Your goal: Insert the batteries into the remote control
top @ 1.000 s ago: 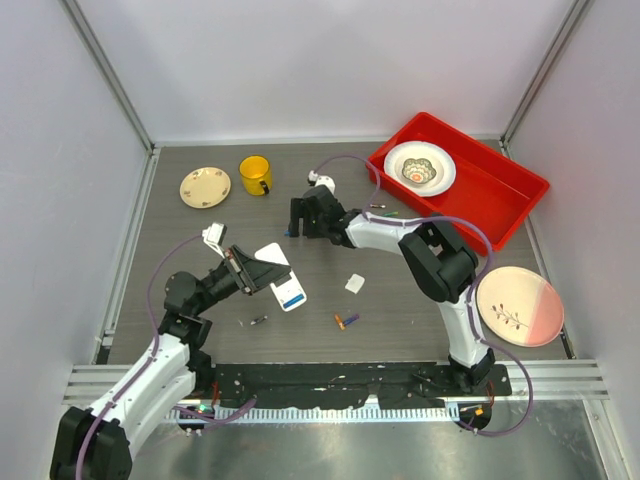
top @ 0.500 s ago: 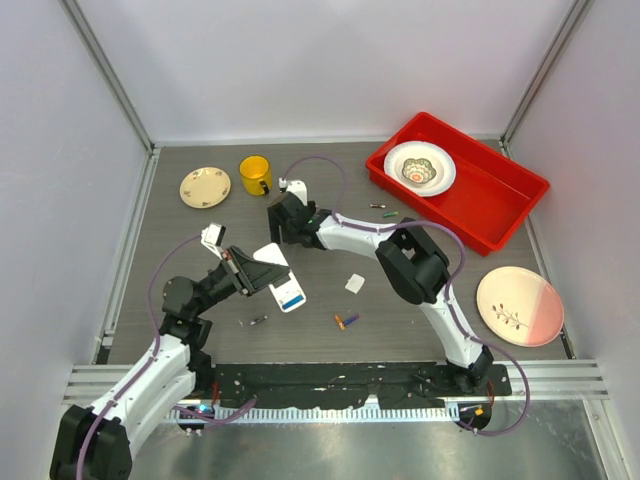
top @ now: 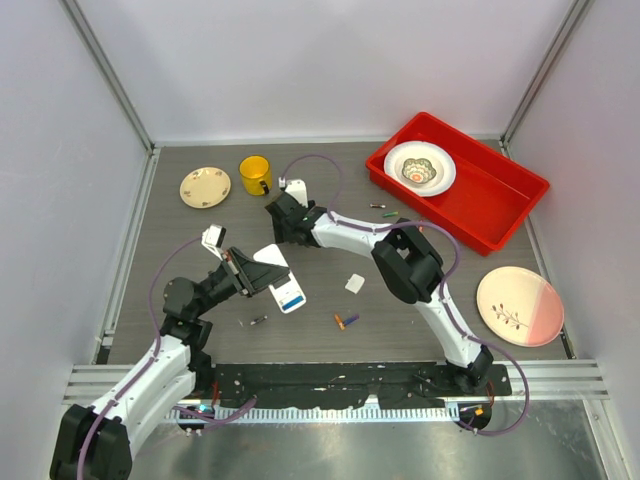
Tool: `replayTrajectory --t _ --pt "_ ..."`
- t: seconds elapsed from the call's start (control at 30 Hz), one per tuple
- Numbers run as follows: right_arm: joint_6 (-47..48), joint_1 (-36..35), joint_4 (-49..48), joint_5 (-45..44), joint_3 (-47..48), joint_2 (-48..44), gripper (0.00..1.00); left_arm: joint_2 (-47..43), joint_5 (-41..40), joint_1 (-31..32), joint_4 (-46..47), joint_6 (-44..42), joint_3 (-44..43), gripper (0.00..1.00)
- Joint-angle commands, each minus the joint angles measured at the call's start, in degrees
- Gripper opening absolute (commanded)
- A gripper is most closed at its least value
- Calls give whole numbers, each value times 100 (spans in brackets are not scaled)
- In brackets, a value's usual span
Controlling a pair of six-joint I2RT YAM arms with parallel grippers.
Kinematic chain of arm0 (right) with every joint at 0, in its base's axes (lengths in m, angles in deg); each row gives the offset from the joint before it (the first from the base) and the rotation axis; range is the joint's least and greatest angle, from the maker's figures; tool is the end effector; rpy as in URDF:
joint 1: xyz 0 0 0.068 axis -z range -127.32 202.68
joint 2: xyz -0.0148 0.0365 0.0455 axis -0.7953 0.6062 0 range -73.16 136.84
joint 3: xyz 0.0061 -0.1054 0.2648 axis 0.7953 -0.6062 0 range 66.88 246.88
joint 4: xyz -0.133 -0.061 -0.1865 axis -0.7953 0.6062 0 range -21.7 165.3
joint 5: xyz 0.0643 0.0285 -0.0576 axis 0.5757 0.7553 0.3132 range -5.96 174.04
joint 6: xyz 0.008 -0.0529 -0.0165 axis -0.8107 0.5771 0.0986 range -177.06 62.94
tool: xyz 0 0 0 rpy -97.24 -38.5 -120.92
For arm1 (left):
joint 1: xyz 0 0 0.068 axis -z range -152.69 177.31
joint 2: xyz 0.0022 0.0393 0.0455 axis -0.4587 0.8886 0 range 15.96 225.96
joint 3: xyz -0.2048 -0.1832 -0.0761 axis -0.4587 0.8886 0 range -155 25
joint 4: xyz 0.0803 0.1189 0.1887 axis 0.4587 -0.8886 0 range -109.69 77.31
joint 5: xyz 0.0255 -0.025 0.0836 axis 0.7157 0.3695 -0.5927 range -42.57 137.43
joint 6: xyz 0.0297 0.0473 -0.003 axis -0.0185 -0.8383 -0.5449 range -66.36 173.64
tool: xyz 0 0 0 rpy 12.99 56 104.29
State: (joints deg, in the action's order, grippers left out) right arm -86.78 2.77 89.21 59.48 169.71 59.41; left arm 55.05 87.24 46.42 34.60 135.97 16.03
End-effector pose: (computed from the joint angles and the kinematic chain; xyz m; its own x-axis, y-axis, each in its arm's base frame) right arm 0.3317 0.3693 0.1764 -0.6933 -0.1237 -0.7100 -0.2102 0.9770 0.0350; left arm 0.1086 -0.0638 0.2606 -0.7849 -0.5336 -0.3150 0.3872 -0.0255 -0.9216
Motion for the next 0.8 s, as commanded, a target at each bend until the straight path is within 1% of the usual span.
replayTrajectory --t 0.0,0.2,0.27,0.3,0.37,0.4,0.47,0.5,0.57,0.6,0.67,0.7,0.77 --pt "-193 -1 194 -32 255 251 72 -68 -70 -22 413 56 18 0" --pt "-210 -1 203 82 343 374 69 -86 -96 -22 404 73 80 0" --pt "-201 -1 168 109 300 383 65 -86 -114 -22 404 73 89 0" --pt "-193 -1 142 118 273 375 62 -86 -114 -13 404 73 97 0" --pt "-184 -1 133 153 221 366 59 -77 -114 -22 404 73 97 0" --pt "-193 -10 142 162 194 340 54 -77 -114 -22 404 73 106 0" --pt "-236 -1 98 197 63 304 49 -86 -114 -13 404 73 106 0" --pt "-245 -1 46 232 1 235 45 -86 -114 -13 404 73 106 0" --pt "-272 -1 1 232 -183 164 40 -95 -114 -13 404 73 115 0" --pt "-298 8 -34 215 -254 120 36 -86 -123 -13 404 73 115 0" --pt "-333 51 -78 197 -526 -73 31 -86 -132 -22 387 73 115 0" --pt "-385 69 -156 188 -640 -169 27 -86 -140 -22 378 65 106 0" --pt "-421 148 -297 179 -1131 -573 24 -86 -140 -22 352 56 106 0"
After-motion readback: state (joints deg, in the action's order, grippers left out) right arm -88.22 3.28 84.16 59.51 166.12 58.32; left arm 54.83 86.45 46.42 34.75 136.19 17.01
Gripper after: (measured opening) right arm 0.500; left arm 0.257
